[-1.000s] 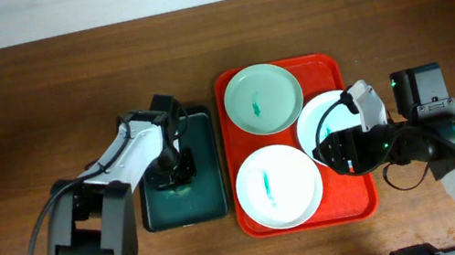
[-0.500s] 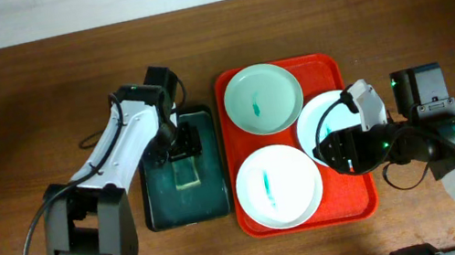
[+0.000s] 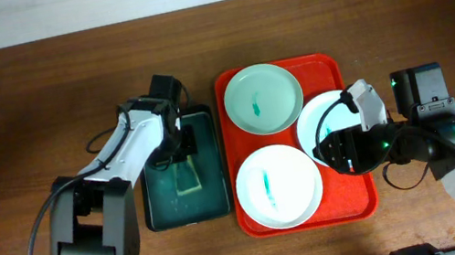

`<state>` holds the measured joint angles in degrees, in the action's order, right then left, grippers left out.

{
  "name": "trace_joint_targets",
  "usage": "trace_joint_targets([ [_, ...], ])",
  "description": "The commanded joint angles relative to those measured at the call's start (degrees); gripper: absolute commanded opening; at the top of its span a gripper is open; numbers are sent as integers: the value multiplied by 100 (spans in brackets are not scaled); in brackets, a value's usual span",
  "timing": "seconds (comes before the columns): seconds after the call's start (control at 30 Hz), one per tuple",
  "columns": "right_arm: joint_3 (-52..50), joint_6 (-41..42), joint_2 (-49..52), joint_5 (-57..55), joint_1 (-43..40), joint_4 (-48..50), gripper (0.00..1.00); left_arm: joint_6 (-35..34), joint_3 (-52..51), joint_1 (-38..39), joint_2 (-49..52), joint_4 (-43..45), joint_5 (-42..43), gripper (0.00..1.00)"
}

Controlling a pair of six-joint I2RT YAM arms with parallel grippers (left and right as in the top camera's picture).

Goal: Clean dirty plates on tray and stack at the side
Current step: 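Grasp the sponge with the left gripper and wet it in water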

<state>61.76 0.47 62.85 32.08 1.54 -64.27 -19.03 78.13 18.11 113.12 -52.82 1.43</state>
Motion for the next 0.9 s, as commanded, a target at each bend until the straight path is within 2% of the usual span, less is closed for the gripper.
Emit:
trace_joint_targets([
  [0.0,111,7,4,70,33,11,74,92,739,0,22,-490,-17,61],
  [0.07,111,7,4,70,33,-7,74,87,876,0,22,-686,-15,86],
  [0.2,111,4,4,70,33,-4,75,63,629,11,39,-706,-17,87],
  [0.3,111,4,4,70,33,-4,75,66,162,13,44,-267,-17,84],
  [0.4,111,7,4,70,33,-2,75,66,-350,13,44,326,-15,58],
  [0.47,111,4,4,70,33,-4,74,66,-498,11,44,463,-17,27],
  [0.5,111,7,4,70,33,-4,75,66,-485,11,44,459,-15,2],
  [0.63,111,7,4,70,33,-4,75,68,59,4,26,35,-15,0],
  [0.67,111,7,4,70,33,-4,75,68,291,4,26,-197,-15,11],
  [0.7,111,7,4,70,33,-4,75,68,487,4,26,-404,-17,38],
  [0.77,111,4,4,70,33,-7,75,68,817,4,26,-835,-15,66],
  [0.83,111,7,4,70,33,-31,75,66,955,24,26,-1115,-13,80],
  [0.87,111,4,4,70,33,-35,75,63,957,35,26,-1250,-11,82],
])
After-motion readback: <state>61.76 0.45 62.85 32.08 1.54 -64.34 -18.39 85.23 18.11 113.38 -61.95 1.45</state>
